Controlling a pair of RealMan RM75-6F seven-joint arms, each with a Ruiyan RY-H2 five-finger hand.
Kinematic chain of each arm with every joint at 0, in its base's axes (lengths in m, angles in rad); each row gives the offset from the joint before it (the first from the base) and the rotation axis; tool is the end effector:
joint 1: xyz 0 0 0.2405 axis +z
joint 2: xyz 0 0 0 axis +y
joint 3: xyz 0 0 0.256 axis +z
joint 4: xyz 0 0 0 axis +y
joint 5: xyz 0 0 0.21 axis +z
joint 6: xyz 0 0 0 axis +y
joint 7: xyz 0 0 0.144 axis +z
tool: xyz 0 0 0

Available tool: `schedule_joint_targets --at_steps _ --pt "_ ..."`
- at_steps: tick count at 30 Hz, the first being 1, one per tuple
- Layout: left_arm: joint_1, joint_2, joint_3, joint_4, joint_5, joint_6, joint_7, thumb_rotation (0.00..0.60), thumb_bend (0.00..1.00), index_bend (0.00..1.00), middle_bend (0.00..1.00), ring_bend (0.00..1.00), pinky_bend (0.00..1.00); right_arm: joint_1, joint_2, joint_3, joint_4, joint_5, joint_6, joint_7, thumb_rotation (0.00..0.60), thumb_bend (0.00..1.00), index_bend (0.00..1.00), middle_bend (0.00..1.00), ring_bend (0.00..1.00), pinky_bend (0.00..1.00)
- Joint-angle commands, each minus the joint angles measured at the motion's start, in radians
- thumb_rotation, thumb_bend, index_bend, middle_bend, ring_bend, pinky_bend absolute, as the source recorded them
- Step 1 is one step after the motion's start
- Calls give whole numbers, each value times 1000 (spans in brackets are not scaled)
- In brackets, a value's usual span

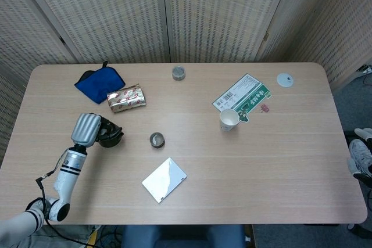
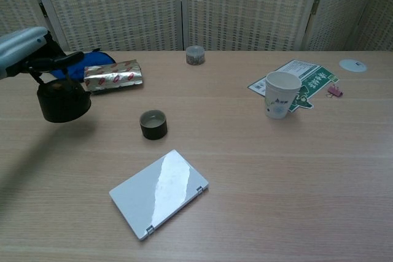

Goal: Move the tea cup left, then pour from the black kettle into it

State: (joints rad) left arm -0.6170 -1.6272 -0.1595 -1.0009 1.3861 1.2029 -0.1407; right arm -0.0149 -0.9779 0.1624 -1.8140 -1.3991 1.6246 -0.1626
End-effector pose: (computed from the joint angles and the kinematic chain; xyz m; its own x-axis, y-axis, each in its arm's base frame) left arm -0.2375 0.3687 0.0337 0.3276 -0.0127 0.9447 0.9052 -0.2822 -0.3177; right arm -0.2929 -0.1682 0.2232 0.4891 0.1782 0.8538 -0.8696 0.1754 0.4616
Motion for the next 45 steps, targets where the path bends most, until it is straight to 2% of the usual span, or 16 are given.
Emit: schedule_joint_targets --at_steps 1,9,22,37,45 --pt "15 -11 23 50 21 8 -11 103 188 1000 1000 1000 651 2 -2 0 0 2 -3 -2 600 256 259 242 159 186" --pt "41 -32 63 136 51 10 -37 97 176 1000 1000 994 634 8 -4 -1 -4 0 -7 -13 600 257 259 242 159 186" --pt "61 -61 87 200 84 22 -56 102 173 1000 1000 959 615 4 -4 -5 -8 0 1 -18 600 256 260 242 159 186" --pt "73 -75 99 222 94 7 -53 97 172 996 1000 926 583 0 -2 -5 -8 3 7 -15 600 256 259 242 159 186" --pt "83 -67 102 205 88 -10 -43 95 171 920 991 846 555 0 -3 -6 -7 4 7 -16 600 257 260 242 159 186"
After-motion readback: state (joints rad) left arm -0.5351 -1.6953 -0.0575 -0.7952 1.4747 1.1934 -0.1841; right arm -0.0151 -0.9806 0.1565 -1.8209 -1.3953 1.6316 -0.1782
